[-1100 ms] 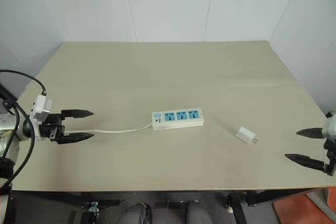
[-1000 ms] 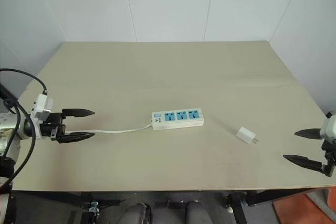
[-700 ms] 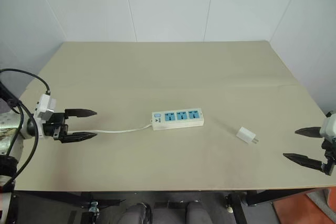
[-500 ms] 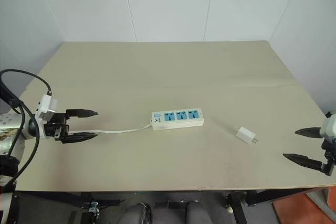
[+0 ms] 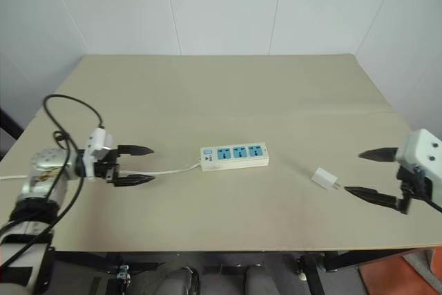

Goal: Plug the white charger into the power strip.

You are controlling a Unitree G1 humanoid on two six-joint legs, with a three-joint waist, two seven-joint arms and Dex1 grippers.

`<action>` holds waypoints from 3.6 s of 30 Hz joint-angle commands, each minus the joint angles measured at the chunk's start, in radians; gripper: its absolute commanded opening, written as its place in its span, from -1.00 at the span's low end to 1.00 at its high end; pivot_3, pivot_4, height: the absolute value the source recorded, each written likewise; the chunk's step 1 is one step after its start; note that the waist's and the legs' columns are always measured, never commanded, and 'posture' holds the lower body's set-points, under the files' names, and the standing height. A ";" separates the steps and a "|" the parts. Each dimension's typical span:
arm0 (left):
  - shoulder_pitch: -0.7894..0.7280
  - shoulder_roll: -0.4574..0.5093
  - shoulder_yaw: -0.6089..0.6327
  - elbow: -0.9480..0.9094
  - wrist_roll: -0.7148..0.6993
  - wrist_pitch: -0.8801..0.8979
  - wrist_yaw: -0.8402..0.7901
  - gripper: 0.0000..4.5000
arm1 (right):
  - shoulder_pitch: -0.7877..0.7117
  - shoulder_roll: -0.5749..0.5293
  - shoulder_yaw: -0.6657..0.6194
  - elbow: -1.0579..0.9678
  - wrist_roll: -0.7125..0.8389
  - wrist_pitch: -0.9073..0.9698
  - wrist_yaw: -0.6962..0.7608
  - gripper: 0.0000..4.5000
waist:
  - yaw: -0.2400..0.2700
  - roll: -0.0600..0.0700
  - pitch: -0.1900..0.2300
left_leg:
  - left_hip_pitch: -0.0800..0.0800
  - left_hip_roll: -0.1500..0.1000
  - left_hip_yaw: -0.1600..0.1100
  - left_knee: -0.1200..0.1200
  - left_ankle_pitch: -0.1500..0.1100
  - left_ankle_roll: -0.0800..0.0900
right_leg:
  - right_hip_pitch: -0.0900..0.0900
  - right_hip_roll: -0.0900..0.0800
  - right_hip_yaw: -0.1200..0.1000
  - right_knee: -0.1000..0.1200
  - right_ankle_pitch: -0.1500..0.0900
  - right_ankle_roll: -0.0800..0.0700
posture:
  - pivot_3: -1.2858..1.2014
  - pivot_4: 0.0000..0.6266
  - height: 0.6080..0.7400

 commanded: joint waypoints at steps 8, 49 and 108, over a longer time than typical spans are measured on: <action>-0.167 -0.139 -0.116 0.231 0.197 -0.097 0.138 0.99 | -0.196 0.089 0.183 -0.223 0.079 0.119 -0.190 1.00 | 0.001 -0.003 0.001 | -0.003 0.000 -0.001 0.000 0.000 0.000 | -0.002 0.000 -0.001 -0.001 0.000 0.000 | 0.03 -0.52 1.00; 0.347 -0.043 -0.061 -0.625 0.027 0.365 0.225 -0.35 | -0.186 0.150 0.337 -0.237 0.001 0.126 -0.278 1.00 | 0.007 -0.003 0.001 | 0.001 0.001 0.000 0.000 0.000 0.000 | 0.000 0.000 -0.001 0.000 0.000 -0.001 | 0.03 -0.52 1.00; 0.193 -0.247 -0.159 -0.161 0.035 -0.151 0.095 0.44 | -0.591 -0.123 0.644 -0.096 -0.126 0.529 -0.183 1.00 | 0.011 -0.002 -0.001 | 0.001 0.002 0.000 -0.001 0.000 0.000 | 0.000 0.000 -0.001 -0.003 0.000 -0.002 | 0.03 -0.52 1.00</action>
